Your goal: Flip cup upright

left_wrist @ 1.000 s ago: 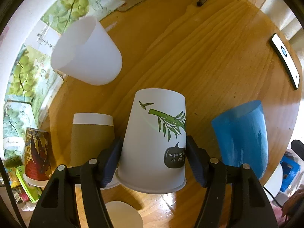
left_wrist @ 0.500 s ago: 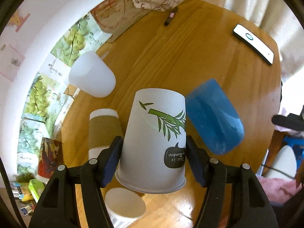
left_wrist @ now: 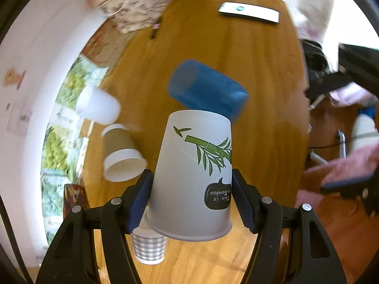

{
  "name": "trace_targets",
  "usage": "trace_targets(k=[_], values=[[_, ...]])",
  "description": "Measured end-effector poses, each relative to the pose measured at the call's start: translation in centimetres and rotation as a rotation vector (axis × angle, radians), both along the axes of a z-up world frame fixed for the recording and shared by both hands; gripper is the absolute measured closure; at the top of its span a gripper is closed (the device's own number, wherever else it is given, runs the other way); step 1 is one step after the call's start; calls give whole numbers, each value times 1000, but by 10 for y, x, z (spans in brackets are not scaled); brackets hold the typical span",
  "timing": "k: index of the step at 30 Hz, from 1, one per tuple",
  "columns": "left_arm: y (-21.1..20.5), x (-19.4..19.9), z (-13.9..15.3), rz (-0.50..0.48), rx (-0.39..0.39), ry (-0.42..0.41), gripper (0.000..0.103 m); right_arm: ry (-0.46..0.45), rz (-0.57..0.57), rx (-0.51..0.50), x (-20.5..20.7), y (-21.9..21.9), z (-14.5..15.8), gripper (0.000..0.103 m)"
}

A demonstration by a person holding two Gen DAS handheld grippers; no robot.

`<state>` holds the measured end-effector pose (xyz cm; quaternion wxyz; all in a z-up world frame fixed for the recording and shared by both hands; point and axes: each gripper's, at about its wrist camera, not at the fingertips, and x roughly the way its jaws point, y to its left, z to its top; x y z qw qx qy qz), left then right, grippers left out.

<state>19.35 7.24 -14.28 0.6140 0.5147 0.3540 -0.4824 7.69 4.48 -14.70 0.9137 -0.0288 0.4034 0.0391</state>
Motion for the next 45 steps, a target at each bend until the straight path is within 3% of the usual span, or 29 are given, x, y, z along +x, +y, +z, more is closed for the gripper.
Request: trace_targets(k=[9, 15, 22, 28, 33, 40, 45], values=[[5, -40, -39, -227, 108, -25, 34, 58, 58, -1, -13, 6, -17, 20], [0, -45, -56, -283, 143, -16, 33, 77, 85, -6, -16, 9, -22, 20], [-3, -44, -59, -285, 154, 42, 32, 95, 107, -15, -19, 9, -25, 20], [-6, -45, -62, -263, 176, 7, 29, 115, 144, -27, -18, 10, -27, 20], [-6, -43, -55, -250, 168, 27, 23, 123, 187, -52, -14, 8, -29, 20], [-1, -40, -31, -214, 115, 25, 20, 105, 288, -102, -6, 7, -25, 20], [11, -33, -7, -117, 49, 32, 20, 95, 359, -133, 4, 6, -21, 20]])
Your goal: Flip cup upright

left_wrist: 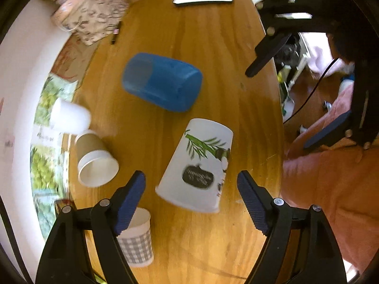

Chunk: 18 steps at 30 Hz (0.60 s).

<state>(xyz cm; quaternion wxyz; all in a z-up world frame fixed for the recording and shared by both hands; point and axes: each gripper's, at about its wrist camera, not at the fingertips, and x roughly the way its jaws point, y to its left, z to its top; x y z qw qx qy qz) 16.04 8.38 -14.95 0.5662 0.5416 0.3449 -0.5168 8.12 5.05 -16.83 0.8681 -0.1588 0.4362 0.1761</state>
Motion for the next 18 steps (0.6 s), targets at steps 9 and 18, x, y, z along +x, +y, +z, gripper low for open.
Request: trace_targets(k=[9, 18], values=[[43, 6, 17, 326, -152, 50, 20, -37, 126, -54, 21, 9, 2, 20], [89, 13, 17, 745, -307, 105, 20, -55, 158, -84, 50, 19, 2, 20]])
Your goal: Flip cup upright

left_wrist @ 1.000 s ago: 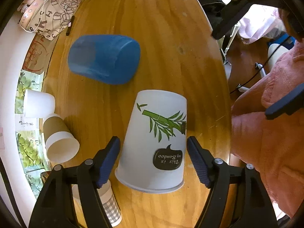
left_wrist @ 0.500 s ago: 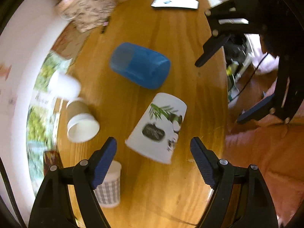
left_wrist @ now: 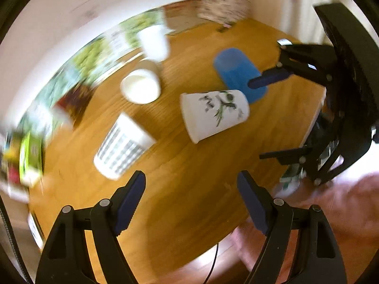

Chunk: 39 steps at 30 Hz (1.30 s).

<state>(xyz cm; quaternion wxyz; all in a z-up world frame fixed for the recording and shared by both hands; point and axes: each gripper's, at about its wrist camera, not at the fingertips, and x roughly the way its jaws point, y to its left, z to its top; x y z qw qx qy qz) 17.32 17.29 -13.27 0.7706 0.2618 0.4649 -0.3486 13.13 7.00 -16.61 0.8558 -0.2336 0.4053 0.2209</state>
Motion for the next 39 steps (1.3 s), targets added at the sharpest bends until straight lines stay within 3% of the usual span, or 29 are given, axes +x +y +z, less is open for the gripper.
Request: trace_targets(k=[7, 13, 22, 32, 36, 39], values=[[26, 12, -9, 337, -147, 84, 20, -9, -9, -28, 30, 3, 1, 20], [44, 19, -18, 503, -218, 133, 20, 40, -27, -37, 63, 8, -8, 20], [57, 23, -28, 549, -218, 150, 20, 140, -22, -82, 93, 15, -29, 20], [67, 34, -32, 567, -271, 205, 20, 214, -22, -116, 107, 20, -41, 20], [67, 36, -29, 553, -269, 189, 20, 204, -43, -104, 106, 21, -41, 24], [68, 37, -26, 550, -281, 195, 20, 195, -67, -95, 106, 20, -40, 34]])
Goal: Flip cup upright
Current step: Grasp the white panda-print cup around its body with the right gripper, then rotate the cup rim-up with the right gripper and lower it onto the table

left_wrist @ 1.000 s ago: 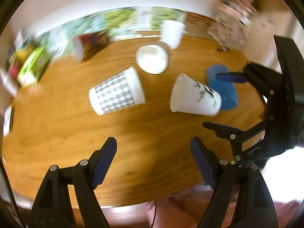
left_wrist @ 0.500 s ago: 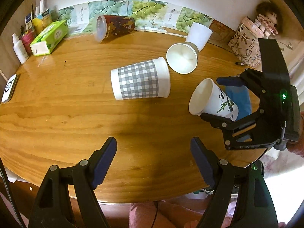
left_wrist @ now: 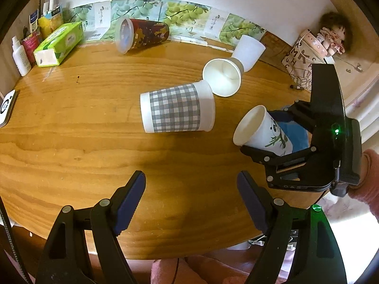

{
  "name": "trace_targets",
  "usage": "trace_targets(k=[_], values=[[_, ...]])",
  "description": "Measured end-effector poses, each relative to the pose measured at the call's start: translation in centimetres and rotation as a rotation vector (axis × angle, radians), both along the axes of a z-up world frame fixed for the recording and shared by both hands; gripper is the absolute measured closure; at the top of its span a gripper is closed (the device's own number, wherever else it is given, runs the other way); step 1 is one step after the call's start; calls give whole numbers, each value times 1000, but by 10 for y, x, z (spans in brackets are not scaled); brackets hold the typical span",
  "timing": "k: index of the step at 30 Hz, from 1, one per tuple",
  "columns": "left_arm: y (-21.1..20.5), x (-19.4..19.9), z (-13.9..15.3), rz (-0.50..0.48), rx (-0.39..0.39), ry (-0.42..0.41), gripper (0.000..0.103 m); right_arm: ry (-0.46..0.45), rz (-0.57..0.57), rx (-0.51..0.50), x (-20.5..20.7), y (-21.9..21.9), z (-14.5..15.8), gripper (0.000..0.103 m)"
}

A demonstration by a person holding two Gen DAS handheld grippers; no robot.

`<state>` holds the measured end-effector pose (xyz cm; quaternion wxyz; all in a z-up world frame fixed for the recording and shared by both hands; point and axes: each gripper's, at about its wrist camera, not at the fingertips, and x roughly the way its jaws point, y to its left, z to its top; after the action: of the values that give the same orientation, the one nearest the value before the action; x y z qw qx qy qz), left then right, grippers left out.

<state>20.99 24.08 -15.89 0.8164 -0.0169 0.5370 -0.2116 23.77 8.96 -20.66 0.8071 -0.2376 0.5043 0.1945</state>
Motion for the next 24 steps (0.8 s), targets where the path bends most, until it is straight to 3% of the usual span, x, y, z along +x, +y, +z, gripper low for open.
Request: trace_targets(k=[6, 18, 24], values=[[-2, -6, 6, -17, -7, -5, 20, -47, -59, 53, -6, -6, 11, 34], [-3, -29, 16, -35, 16, -29, 20, -185, -257, 309, -30, -17, 44, 34], [3, -39, 19, -11, 19, -32, 20, -215, -320, 370, -43, -10, 44, 34]])
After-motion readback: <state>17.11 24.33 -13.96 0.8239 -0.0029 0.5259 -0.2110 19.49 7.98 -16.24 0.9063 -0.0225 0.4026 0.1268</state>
